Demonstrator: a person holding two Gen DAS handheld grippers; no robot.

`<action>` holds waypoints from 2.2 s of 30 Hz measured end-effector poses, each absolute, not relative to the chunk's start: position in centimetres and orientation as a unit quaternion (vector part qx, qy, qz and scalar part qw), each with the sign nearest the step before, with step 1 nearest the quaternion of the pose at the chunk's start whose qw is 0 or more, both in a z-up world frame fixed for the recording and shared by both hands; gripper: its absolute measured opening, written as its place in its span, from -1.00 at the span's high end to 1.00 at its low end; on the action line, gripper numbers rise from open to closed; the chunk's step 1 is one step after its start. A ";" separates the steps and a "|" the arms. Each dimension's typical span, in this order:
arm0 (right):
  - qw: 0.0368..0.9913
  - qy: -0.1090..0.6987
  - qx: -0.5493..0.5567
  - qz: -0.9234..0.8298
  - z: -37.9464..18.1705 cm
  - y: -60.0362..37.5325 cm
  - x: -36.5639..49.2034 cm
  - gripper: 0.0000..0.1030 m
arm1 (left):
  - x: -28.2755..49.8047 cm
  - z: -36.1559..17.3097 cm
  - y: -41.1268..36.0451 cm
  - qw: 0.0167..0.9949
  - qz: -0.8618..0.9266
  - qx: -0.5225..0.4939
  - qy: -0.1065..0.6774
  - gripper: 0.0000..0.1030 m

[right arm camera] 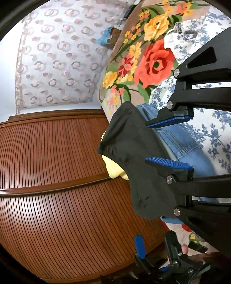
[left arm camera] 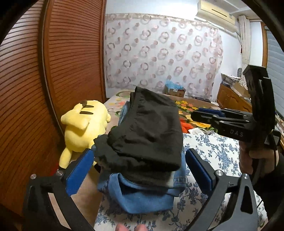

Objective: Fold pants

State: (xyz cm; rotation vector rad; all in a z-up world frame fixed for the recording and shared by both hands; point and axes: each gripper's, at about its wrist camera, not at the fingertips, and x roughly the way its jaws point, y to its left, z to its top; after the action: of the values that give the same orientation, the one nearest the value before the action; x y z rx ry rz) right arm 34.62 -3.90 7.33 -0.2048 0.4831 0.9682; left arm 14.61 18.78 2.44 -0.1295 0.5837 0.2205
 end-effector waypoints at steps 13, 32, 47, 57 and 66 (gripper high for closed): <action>0.872 0.224 -0.088 0.427 7.2 -7.6 29.6 0.23 | 12.9 2.2 16.8 0.948 0.109 -0.053 0.295 -1.00; 0.905 0.227 -0.068 0.352 6.9 -14.5 20.8 -0.12 | 12.3 1.3 10.6 0.952 0.037 -0.041 0.299 -1.00; 0.934 0.238 -0.047 0.264 5.6 -18.2 13.4 -0.82 | 9.9 -0.2 4.6 0.951 -0.022 -0.016 0.307 -1.00; 0.947 0.252 -0.022 0.198 4.6 -21.3 9.8 -0.84 | 8.3 -1.8 2.1 0.947 -0.042 -0.018 0.318 -1.00; 0.960 0.227 -0.005 0.166 6.8 -23.7 6.4 -0.84 | 7.3 0.1 0.9 0.951 -0.049 -0.017 0.305 -1.00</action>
State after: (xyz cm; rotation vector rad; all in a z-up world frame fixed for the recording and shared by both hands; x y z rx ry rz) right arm 6.43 -23.73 6.82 -0.0107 0.4611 0.3357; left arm 7.33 0.91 0.05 -0.0346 0.6198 -0.1006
